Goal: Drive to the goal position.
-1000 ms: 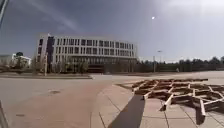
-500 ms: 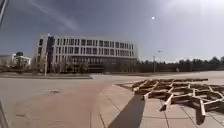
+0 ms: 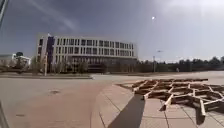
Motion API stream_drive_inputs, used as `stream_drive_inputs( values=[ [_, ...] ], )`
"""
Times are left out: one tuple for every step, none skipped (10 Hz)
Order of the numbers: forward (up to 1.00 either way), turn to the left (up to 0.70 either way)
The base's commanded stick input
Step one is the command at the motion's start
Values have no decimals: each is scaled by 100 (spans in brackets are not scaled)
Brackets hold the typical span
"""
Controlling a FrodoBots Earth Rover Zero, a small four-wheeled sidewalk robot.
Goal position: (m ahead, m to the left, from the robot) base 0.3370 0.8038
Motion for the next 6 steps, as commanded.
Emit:
stream_drive_inputs(
  values=[
    [5, 0],
    [5, 0],
    [5, 0],
    [5, 0],
    [5, 0],
    [5, 0]
  ],
)
